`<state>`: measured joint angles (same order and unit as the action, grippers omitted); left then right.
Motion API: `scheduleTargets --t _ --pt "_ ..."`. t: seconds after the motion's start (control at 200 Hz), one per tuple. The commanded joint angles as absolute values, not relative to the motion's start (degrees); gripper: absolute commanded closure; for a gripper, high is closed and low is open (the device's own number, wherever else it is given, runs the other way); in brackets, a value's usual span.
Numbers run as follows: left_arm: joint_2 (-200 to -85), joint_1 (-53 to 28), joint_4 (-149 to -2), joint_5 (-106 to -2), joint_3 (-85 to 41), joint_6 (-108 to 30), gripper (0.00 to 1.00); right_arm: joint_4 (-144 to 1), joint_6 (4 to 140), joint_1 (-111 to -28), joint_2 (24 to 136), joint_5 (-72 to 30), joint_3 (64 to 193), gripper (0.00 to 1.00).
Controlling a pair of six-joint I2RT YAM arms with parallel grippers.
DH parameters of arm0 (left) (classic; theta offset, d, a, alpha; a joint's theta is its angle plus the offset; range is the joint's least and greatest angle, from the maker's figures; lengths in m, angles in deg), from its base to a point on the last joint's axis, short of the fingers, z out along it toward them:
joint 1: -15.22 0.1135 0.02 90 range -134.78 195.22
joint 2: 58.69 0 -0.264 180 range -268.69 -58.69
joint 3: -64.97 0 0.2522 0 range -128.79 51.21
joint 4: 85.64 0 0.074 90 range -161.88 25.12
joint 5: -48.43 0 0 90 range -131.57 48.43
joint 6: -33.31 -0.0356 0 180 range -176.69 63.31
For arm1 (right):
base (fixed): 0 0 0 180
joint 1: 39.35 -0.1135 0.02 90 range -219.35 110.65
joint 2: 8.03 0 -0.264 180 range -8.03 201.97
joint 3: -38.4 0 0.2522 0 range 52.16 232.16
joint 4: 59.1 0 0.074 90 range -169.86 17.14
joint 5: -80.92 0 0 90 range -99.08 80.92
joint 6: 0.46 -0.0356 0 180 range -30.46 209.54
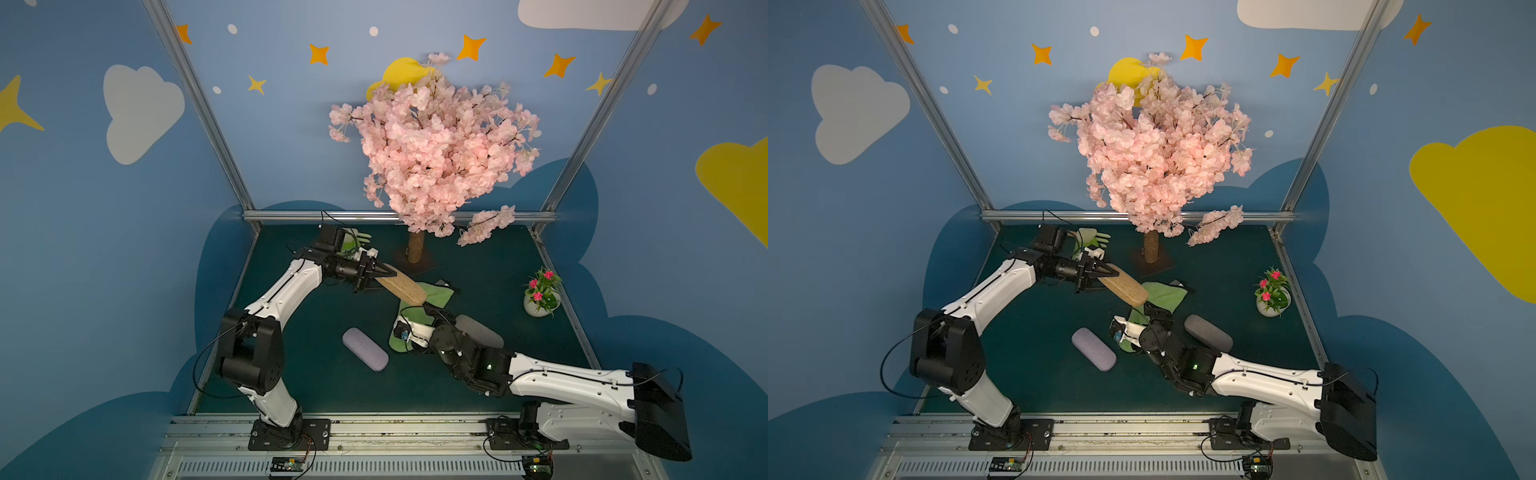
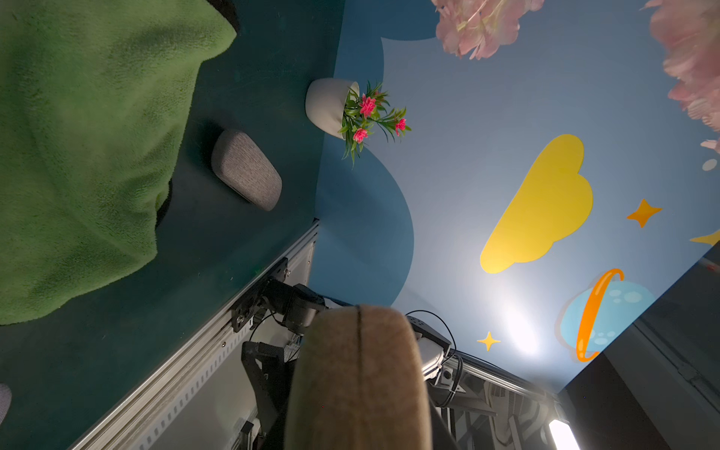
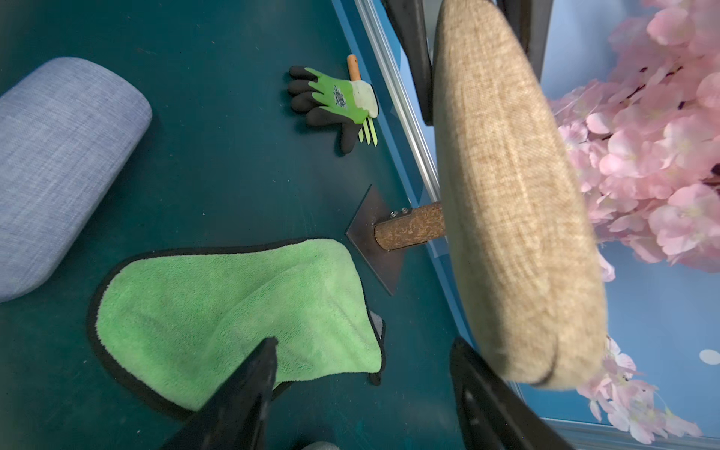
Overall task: Wipe the eyeglass case
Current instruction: Adjust the eyeglass case.
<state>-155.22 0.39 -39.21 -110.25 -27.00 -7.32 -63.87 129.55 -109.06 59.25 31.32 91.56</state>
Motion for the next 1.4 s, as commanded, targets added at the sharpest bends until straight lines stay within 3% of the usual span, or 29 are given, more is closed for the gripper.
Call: scheduleTargets --t 0.0,0.285,0.661,1.151,1.276,1.391 --pt "-155.4 -0.8 -35.3 -107.3 -25.3 -9.8 0.96 -50.5 132.1 -109.9 56.2 32.8 93.5 0.27" --pt "-156.0 1.8 -37.5 -108.4 -23.4 -9.4 0.97 -40.7 136.2 -112.4 57.2 37.1 90.9 0.27" --pt "-155.2 3.3 -44.6 -109.7 -21.0 -3.9 0.97 -44.3 135.8 -113.1 55.2 36.6 88.8 0.27" --pt "-152.7 0.1 -45.6 -110.2 -21.5 -1.2 0.97 -42.4 136.6 -110.1 64.9 36.1 93.4 0.25" --pt "-152.4 -0.9 -44.8 -109.7 -21.4 -1.8 0.97 -40.6 138.1 -109.1 67.5 36.1 95.2 0.28" --pt "-152.3 -1.6 -44.8 -109.6 -22.0 -1.7 0.97 -40.6 140.2 -108.3 69.4 36.1 95.9 0.38"
